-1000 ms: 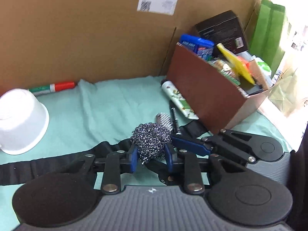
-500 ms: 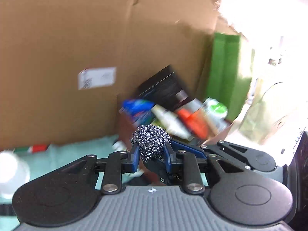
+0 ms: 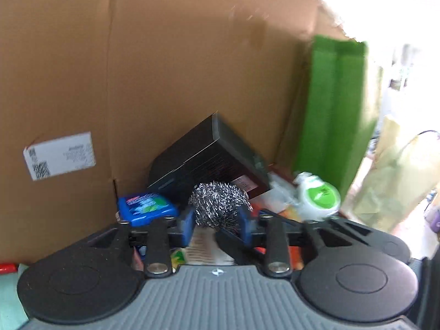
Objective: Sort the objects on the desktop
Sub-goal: 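Carry the scrubber over the brown box and open the left gripper, then grasp the silver wristwatch with the left gripper while the right gripper grasps the black marker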
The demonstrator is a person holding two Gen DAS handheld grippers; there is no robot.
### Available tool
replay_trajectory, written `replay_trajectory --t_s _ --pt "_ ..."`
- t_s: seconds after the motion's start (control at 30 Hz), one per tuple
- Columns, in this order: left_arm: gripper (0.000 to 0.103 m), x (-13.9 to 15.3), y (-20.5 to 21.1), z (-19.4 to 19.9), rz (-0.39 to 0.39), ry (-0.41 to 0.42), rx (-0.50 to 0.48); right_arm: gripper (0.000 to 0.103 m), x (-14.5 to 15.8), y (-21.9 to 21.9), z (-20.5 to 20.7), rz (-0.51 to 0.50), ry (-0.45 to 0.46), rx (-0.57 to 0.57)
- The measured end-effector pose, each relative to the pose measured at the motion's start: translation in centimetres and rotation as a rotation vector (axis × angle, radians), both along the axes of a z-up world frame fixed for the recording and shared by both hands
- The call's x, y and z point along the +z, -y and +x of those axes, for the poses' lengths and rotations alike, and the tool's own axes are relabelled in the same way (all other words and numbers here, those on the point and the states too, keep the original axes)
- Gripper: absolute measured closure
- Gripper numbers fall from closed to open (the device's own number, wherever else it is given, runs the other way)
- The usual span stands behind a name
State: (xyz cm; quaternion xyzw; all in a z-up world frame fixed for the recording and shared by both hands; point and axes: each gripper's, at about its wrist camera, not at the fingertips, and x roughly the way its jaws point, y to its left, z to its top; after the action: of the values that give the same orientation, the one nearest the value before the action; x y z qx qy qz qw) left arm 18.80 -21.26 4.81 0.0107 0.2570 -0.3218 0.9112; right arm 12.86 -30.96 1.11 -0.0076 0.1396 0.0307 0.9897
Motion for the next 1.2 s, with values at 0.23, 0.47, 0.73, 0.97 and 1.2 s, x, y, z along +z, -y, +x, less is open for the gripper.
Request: replay_trajectory --t_s 0.23,0.47,0.73,0.97,1.2 --pt "0.005 -0.9 -1.8 -1.0 -0.031 0.04 0.021 0.03 -1.7 0.6 -0.5 -0.006 0.0 -0.016" --pt "0.003 -1.4 -2.4 -4.0 0.022 0.092 0.044 0.006 -1.3 0.0 -1.4 0.003 0.012 -0.028" --pt "0.0 -0.9 -6.6 -7.7 -0.045 0.13 0.109 0.004 0.1 -1.8 -4.0 -0.004 0.075 0.029" --pt "0.0 -2.6 -10.2 -10.2 -0.047 0.107 0.207 0.004 -0.5 -5.4 -6.9 -0.04 0.072 0.096" --pt "0.003 -7.1 -14.3 -9.1 -0.009 -0.015 0.355 0.008 -4.6 -9.3 -7.6 -0.047 -0.09 0.17"
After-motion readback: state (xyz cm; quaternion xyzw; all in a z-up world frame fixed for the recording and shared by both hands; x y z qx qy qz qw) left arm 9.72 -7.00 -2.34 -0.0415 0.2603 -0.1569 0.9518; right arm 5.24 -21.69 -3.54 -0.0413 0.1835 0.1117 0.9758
